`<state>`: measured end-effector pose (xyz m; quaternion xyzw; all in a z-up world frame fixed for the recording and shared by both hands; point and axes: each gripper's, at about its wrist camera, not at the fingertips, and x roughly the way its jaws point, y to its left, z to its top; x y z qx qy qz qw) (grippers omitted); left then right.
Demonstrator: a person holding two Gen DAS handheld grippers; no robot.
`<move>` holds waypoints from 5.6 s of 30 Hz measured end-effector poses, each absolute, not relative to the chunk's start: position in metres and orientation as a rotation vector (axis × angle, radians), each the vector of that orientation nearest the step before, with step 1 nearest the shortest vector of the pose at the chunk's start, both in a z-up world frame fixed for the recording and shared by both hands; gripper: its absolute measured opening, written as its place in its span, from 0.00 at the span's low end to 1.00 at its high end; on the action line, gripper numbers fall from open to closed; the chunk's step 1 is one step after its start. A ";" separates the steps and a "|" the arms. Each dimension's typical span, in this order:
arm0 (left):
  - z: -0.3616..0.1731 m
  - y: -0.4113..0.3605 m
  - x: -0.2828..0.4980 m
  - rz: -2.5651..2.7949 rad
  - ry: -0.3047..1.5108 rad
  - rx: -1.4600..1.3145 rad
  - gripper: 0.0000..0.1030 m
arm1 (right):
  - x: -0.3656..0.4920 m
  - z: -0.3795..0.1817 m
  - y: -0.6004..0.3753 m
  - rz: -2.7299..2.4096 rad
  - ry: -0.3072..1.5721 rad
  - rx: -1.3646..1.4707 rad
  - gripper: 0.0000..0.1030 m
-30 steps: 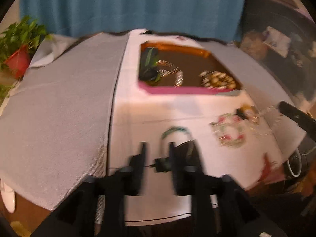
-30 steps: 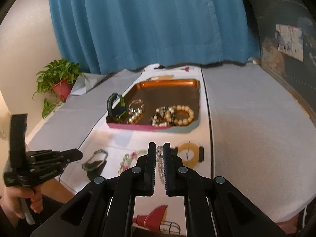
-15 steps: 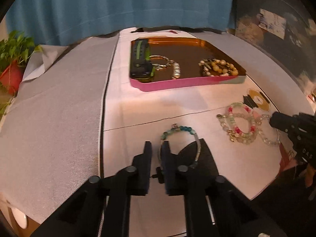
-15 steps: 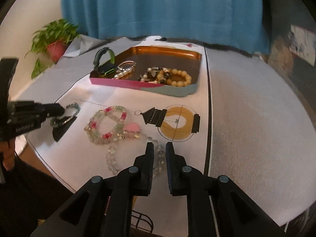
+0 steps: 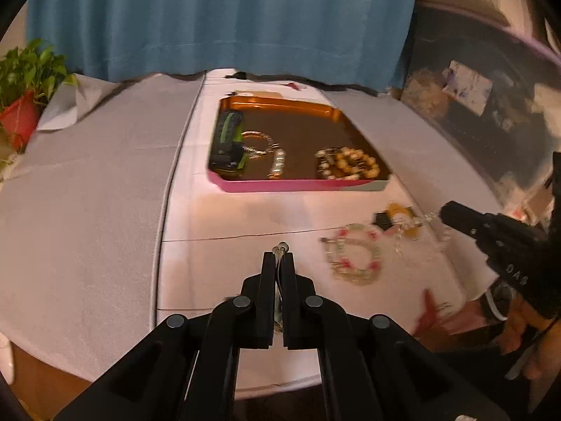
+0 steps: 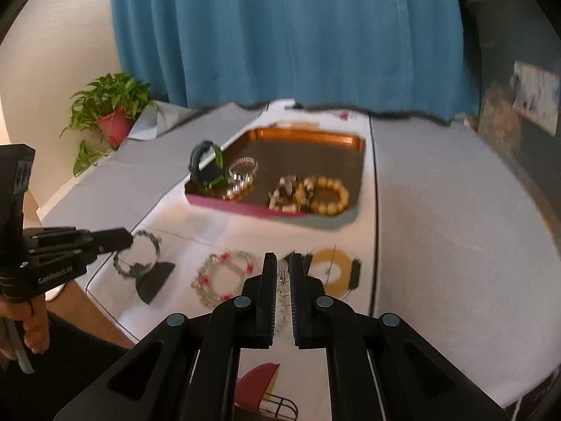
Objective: Organize jewelry
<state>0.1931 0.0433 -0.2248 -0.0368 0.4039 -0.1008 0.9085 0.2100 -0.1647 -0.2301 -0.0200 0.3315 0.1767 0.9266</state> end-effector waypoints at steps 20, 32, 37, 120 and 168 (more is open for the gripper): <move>-0.178 0.015 0.196 -0.277 0.772 0.066 0.20 | 0.202 -0.159 -0.176 0.354 0.564 -0.017 0.07; -0.269 0.027 0.197 -0.274 0.973 0.033 0.19 | 0.221 -0.256 -0.175 0.415 0.779 0.024 0.08; -0.270 0.030 0.200 -0.263 0.956 0.068 0.04 | 0.225 -0.277 -0.179 0.390 0.858 0.023 0.09; -0.223 0.019 0.410 -0.452 0.741 -0.280 0.04 | 0.405 -0.211 -0.153 0.365 0.578 0.053 0.07; -0.043 -0.009 0.076 -0.211 0.577 0.025 1.00 | 0.091 -0.072 -0.164 0.217 0.530 0.027 1.00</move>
